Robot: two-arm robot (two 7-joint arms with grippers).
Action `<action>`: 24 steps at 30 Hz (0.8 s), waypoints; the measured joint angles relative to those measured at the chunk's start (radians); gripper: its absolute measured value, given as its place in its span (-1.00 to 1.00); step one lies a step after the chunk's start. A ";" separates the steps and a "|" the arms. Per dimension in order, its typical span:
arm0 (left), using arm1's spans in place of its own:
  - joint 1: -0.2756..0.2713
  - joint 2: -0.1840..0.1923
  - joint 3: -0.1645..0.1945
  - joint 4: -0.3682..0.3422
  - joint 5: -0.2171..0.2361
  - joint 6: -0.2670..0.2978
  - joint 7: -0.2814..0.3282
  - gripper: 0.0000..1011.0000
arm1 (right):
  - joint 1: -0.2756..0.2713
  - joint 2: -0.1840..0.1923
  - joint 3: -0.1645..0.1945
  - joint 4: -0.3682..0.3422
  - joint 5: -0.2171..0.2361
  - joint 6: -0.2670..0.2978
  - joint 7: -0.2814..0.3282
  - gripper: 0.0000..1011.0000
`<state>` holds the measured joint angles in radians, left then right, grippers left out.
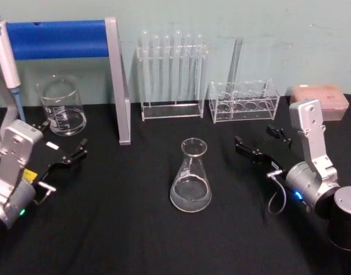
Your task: Grasp the erlenmeyer flask with one hand, shake it three times, then place it back.
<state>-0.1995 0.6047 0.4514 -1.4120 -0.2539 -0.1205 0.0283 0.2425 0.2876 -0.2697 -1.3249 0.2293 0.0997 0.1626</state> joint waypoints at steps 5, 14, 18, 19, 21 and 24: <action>0.000 0.000 0.000 0.000 0.000 0.000 0.000 0.98 | 0.000 0.000 0.000 0.000 -0.002 0.003 0.000 0.98; 0.000 0.000 0.000 0.000 0.000 0.000 0.000 0.98 | 0.000 0.001 -0.001 0.000 -0.001 0.001 0.001 0.98; 0.000 0.000 0.000 0.000 0.000 0.000 0.000 0.98 | 0.000 0.001 -0.001 0.000 0.000 0.001 0.001 0.98; 0.000 0.000 0.000 0.000 0.000 0.000 0.000 0.98 | 0.000 0.001 -0.001 0.000 0.000 0.001 0.001 0.98; 0.000 0.000 0.000 0.000 0.000 0.000 0.000 0.98 | 0.000 0.002 -0.002 0.000 0.000 0.000 0.001 0.98; 0.000 0.000 0.000 0.000 0.000 0.000 0.000 0.98 | 0.000 0.002 -0.002 0.000 0.000 0.000 0.001 0.98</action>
<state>-0.1995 0.6047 0.4514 -1.4120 -0.2539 -0.1205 0.0282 0.2428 0.2896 -0.2717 -1.3250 0.2298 0.0999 0.1640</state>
